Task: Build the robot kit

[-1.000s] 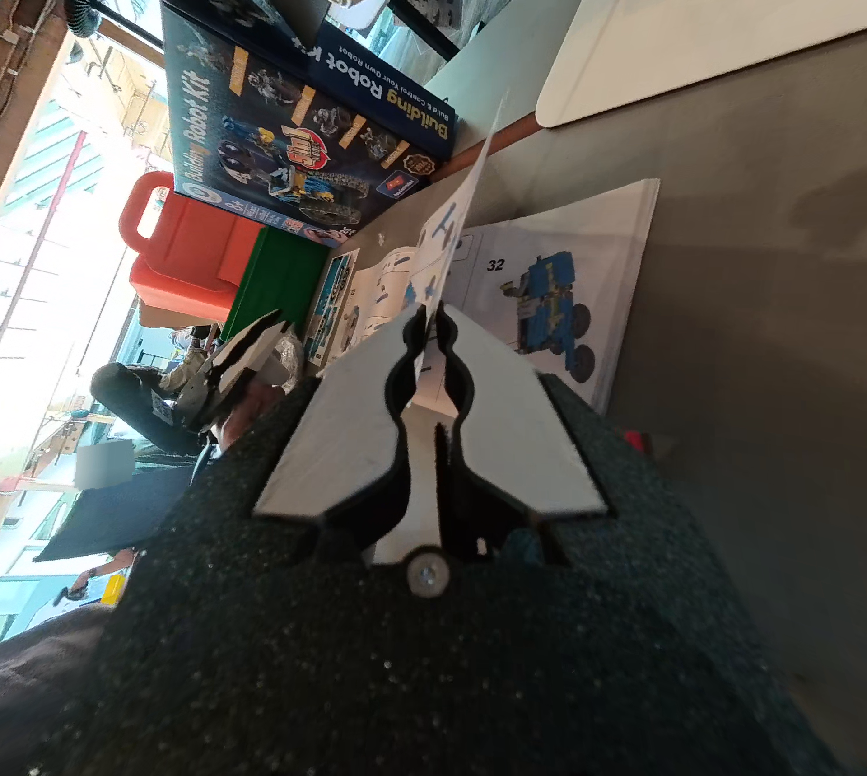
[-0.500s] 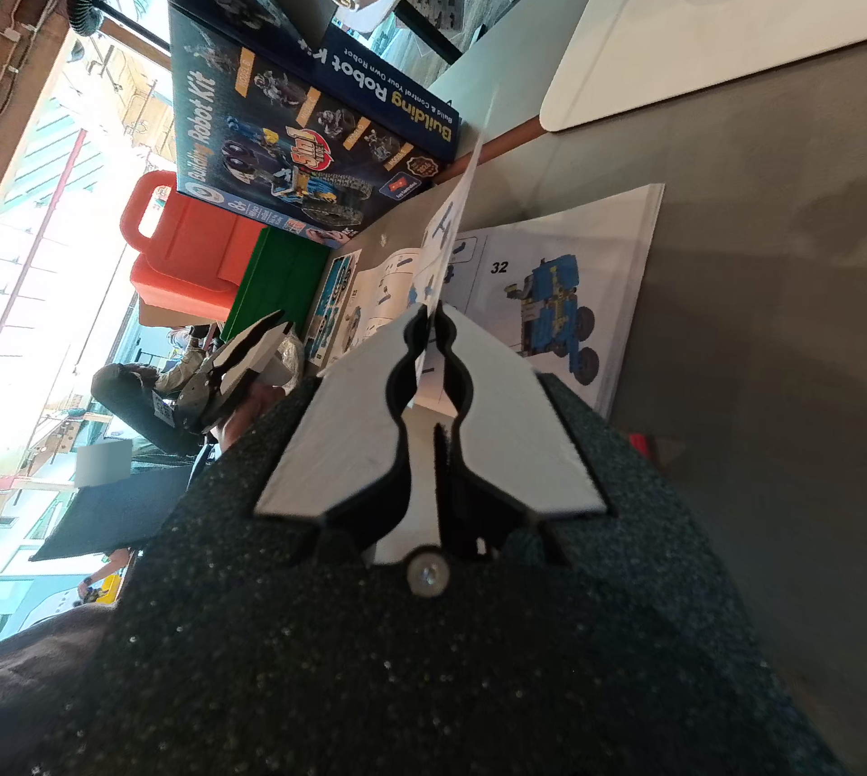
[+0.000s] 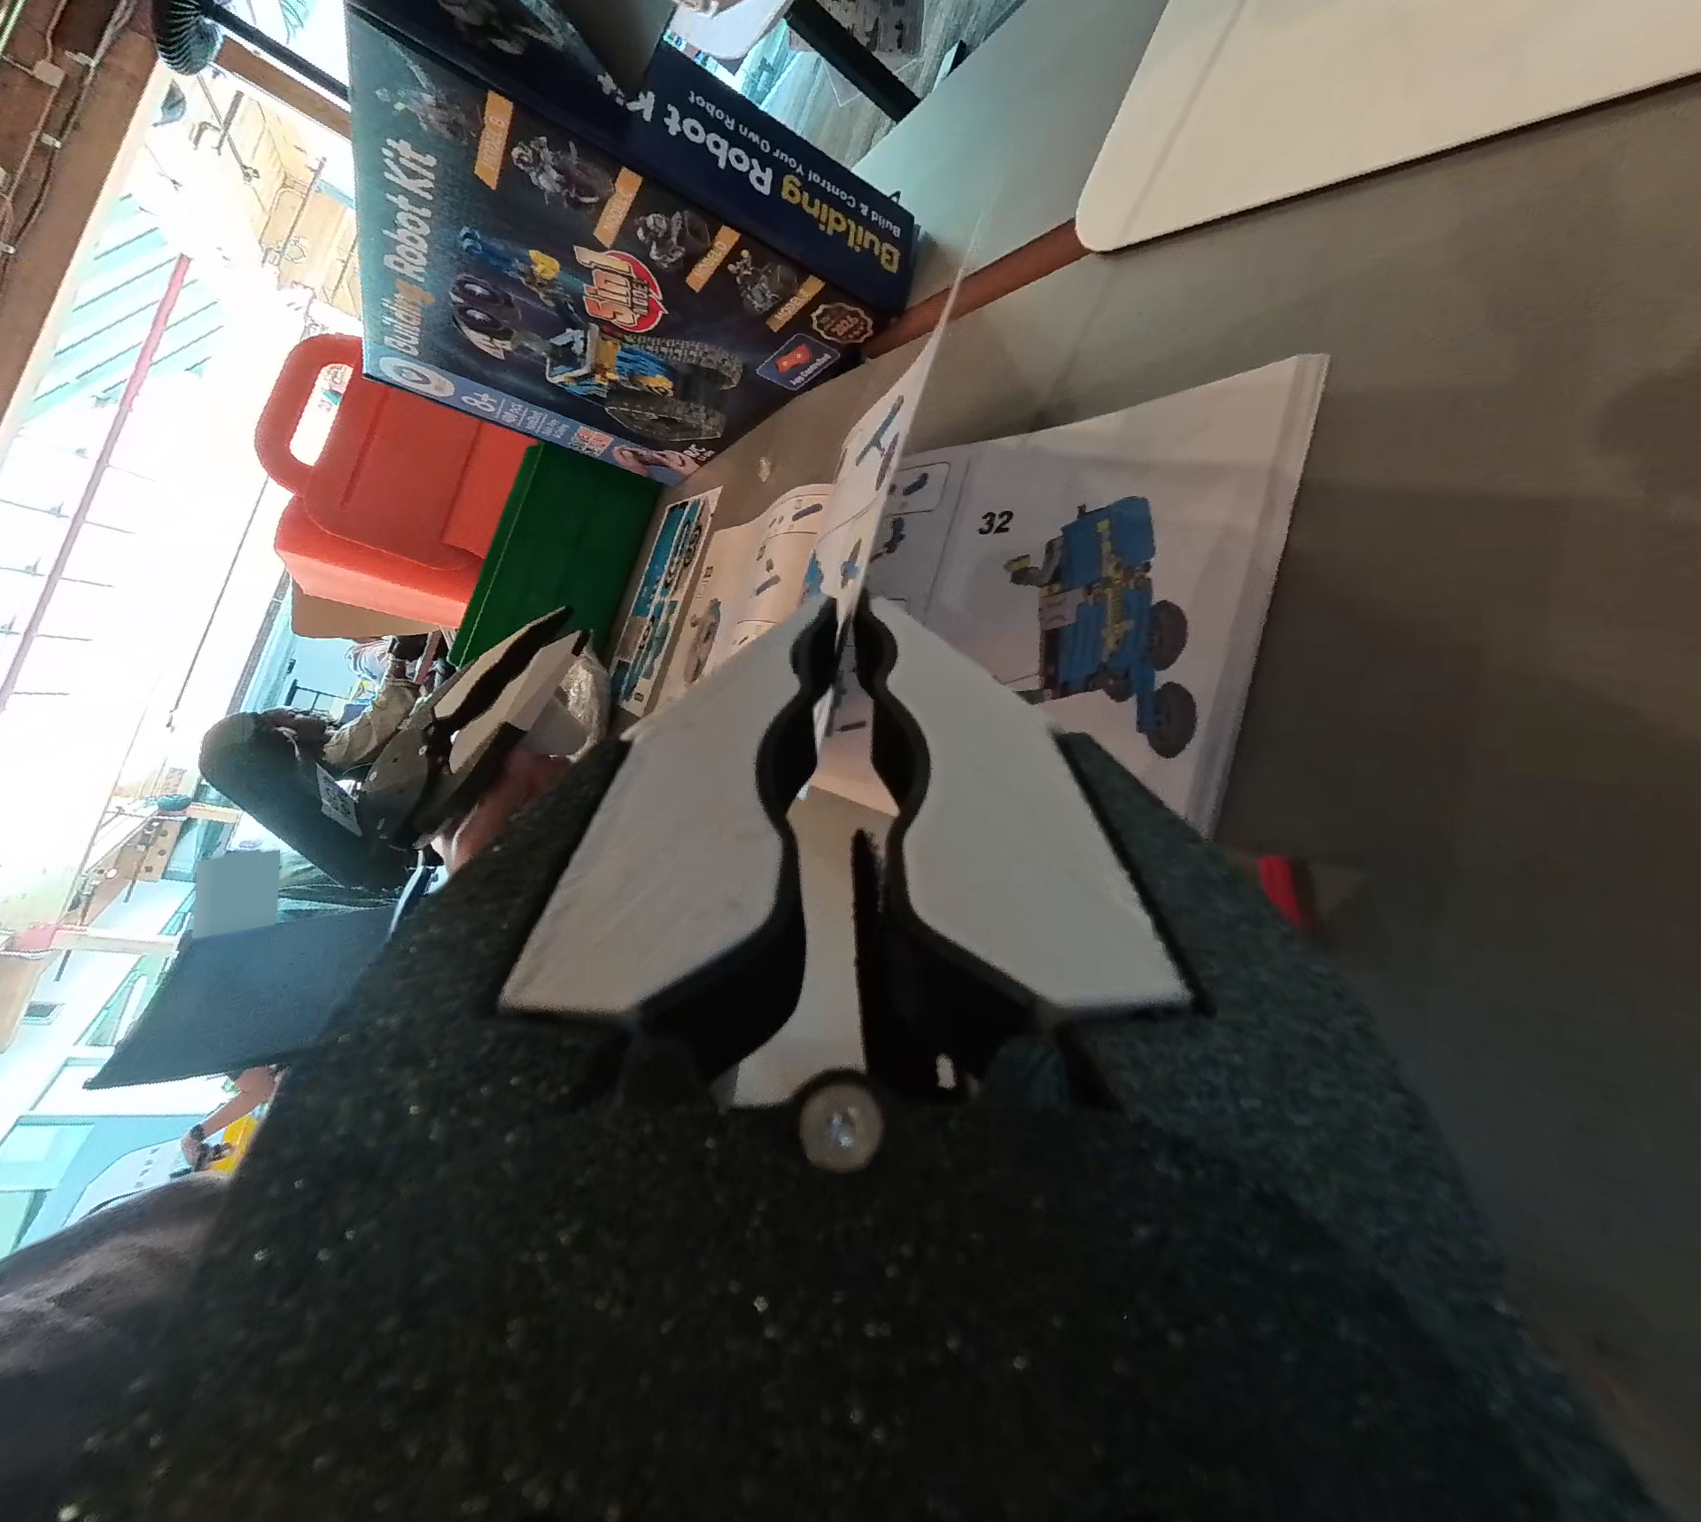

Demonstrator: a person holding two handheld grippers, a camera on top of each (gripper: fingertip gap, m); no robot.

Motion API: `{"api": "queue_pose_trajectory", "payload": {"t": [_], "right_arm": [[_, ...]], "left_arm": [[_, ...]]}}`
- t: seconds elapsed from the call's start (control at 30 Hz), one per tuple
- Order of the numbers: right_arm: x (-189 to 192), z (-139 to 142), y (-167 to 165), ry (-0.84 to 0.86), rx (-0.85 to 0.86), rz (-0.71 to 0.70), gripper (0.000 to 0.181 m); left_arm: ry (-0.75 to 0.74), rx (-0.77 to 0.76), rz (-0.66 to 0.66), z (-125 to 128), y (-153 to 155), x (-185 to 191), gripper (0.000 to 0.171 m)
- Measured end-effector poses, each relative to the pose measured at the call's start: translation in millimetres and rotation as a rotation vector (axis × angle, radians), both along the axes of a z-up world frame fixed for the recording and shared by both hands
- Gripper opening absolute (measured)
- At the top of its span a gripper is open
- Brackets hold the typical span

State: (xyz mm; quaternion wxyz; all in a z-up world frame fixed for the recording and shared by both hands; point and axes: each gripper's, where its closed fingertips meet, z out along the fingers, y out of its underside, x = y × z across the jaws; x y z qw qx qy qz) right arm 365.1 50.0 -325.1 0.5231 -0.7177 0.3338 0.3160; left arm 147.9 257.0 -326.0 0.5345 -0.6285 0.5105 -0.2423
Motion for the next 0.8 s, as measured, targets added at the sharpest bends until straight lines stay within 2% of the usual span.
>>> {"api": "queue_pose_trajectory", "payload": {"t": [0.4,0.8], "right_arm": [[-16.7,3.7,8.0,-0.056,-0.006,0.032,0.003],[-31.0,13.0,12.5,-0.103,0.002,0.059,0.003]], "left_arm": [[-0.031,-0.024,0.009,3.7,2.5,-2.4,0.024],[-0.035,0.009,-0.002,5.7,-13.2,-3.5,0.024]]}}
